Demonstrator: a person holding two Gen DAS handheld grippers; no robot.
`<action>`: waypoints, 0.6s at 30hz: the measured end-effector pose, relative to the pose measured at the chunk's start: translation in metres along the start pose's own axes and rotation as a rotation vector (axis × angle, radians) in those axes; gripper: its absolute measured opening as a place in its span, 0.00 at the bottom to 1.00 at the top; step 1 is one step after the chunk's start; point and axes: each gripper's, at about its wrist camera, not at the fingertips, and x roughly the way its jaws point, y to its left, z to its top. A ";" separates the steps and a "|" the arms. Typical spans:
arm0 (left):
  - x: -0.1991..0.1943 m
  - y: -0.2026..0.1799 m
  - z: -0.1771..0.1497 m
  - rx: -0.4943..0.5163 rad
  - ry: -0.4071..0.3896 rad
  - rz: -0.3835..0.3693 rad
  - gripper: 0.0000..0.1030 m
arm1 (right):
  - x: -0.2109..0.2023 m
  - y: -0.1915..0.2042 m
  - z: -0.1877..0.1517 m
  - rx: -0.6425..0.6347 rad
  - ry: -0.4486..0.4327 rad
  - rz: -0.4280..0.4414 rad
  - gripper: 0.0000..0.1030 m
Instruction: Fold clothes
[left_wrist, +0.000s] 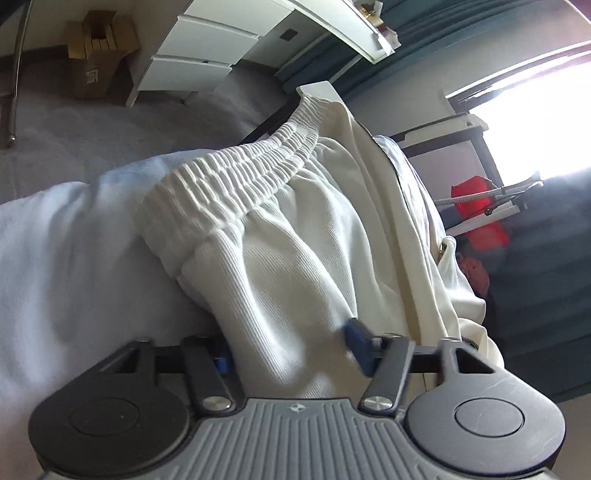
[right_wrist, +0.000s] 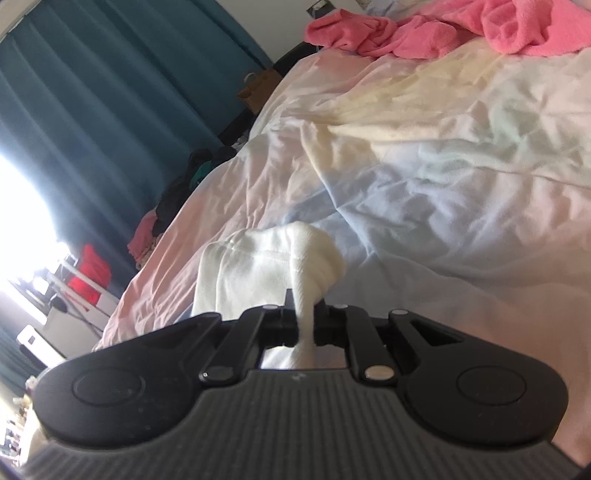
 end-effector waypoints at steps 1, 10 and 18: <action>-0.001 -0.001 0.002 0.006 -0.007 -0.009 0.39 | 0.002 -0.001 0.000 0.013 0.002 -0.005 0.10; -0.042 0.000 0.016 -0.019 -0.130 -0.252 0.08 | 0.002 0.003 0.004 -0.022 -0.022 -0.037 0.07; -0.087 0.026 0.016 -0.137 -0.188 -0.345 0.07 | -0.031 -0.007 0.014 0.035 -0.136 -0.059 0.07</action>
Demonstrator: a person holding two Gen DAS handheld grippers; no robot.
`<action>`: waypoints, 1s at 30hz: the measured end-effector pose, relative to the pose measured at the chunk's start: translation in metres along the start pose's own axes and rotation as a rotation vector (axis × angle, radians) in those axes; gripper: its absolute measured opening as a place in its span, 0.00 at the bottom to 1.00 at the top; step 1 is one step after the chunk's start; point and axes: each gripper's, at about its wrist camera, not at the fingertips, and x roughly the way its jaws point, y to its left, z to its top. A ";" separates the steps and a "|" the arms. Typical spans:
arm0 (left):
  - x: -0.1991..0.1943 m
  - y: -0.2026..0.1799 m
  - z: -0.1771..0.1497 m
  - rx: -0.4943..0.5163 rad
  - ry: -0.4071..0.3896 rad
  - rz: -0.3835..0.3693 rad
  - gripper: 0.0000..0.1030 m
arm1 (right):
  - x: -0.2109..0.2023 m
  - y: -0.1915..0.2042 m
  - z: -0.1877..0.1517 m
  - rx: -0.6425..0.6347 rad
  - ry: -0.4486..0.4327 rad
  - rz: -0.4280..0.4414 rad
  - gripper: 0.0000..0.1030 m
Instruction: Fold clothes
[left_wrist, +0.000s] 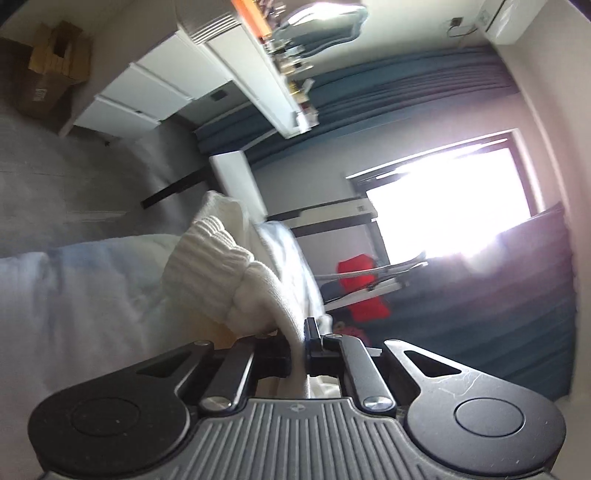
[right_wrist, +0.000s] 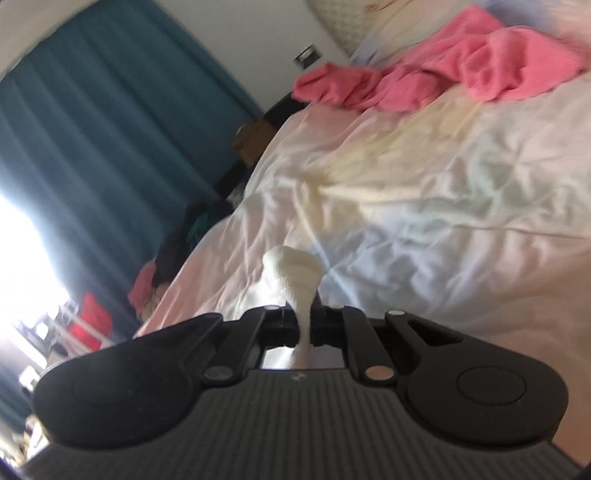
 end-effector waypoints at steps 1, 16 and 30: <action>-0.004 0.002 -0.001 -0.007 0.012 0.033 0.07 | -0.002 -0.002 0.000 0.007 0.006 -0.030 0.07; -0.005 -0.025 -0.021 0.316 0.099 0.489 0.51 | 0.004 -0.016 -0.010 -0.003 0.087 -0.334 0.61; -0.003 -0.092 -0.081 0.684 -0.021 0.489 0.82 | 0.049 0.066 -0.025 -0.540 -0.003 -0.055 0.73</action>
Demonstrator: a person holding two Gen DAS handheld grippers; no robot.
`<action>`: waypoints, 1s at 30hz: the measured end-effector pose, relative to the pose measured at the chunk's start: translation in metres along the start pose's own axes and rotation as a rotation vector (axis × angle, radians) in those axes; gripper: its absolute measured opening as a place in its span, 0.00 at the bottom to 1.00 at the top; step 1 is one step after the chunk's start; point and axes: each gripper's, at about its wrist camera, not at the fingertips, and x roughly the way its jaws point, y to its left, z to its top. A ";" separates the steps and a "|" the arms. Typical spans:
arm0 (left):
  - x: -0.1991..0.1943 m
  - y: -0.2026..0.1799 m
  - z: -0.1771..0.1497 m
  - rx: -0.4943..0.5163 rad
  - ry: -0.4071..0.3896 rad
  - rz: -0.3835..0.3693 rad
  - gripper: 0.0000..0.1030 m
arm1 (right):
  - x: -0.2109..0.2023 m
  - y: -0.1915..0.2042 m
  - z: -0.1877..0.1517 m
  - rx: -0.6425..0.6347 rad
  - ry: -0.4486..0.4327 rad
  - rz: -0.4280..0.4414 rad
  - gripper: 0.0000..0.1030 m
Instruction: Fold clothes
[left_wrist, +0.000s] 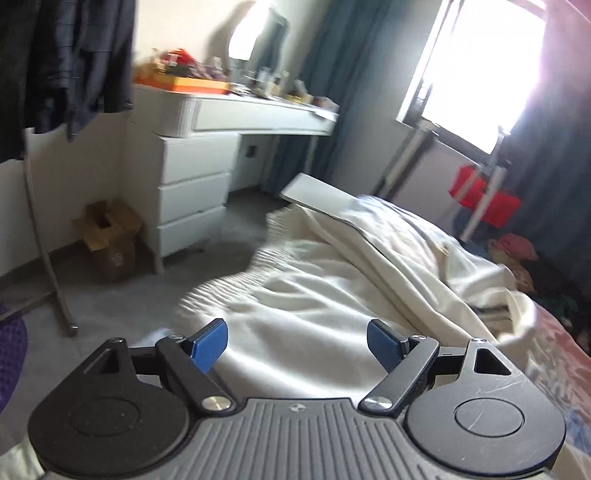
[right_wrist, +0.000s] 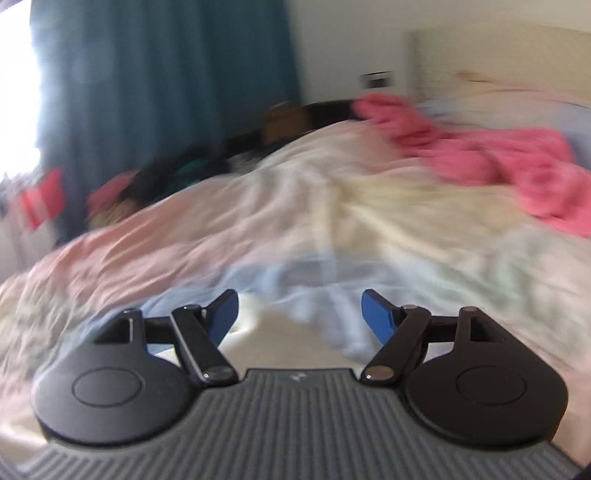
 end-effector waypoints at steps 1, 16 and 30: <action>0.004 -0.006 -0.003 0.009 0.023 -0.025 0.82 | 0.006 0.008 0.002 -0.047 -0.003 0.029 0.73; 0.058 -0.074 -0.048 0.199 0.197 -0.161 0.82 | 0.085 0.053 -0.014 -0.276 0.183 0.000 0.65; 0.054 -0.089 -0.058 0.283 0.166 -0.184 0.82 | 0.070 0.026 -0.007 0.002 0.045 -0.016 0.09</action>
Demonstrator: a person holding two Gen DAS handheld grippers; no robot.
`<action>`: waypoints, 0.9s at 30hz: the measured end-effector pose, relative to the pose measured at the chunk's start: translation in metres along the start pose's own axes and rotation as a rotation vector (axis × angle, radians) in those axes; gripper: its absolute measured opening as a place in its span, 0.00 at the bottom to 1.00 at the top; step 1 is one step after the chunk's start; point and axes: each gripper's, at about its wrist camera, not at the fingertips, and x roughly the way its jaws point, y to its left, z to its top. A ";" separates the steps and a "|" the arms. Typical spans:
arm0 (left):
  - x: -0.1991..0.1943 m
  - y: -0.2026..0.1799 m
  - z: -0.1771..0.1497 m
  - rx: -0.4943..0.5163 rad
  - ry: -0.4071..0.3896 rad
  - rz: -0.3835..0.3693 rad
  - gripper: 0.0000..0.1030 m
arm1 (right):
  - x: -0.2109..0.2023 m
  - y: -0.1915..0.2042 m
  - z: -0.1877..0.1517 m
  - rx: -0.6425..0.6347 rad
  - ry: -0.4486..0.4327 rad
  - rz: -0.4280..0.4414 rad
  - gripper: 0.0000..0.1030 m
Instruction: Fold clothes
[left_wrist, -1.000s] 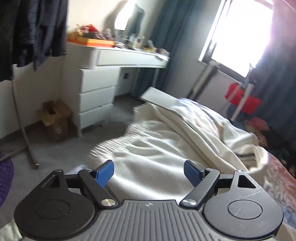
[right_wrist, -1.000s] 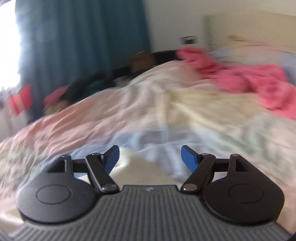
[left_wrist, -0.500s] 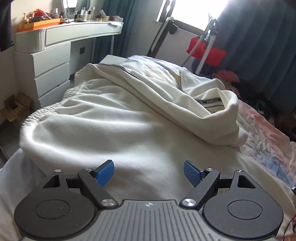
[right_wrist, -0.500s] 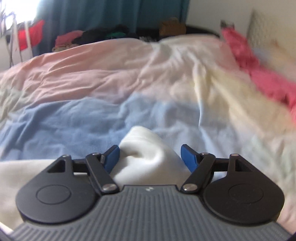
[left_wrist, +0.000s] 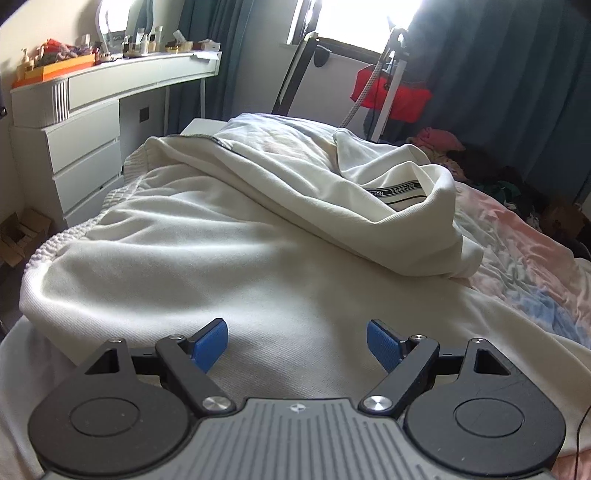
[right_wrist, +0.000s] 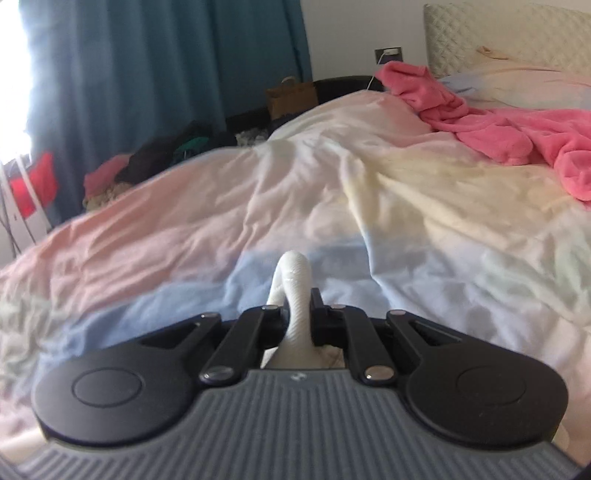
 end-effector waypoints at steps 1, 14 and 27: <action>-0.001 -0.002 0.000 0.010 -0.007 -0.001 0.82 | 0.003 -0.001 -0.003 -0.008 0.006 0.004 0.09; -0.019 -0.033 -0.010 0.156 -0.106 -0.044 0.82 | -0.070 0.019 0.000 -0.058 -0.102 0.093 0.83; -0.056 -0.027 -0.022 0.201 -0.183 -0.057 0.82 | -0.217 0.093 -0.006 -0.081 -0.109 0.447 0.83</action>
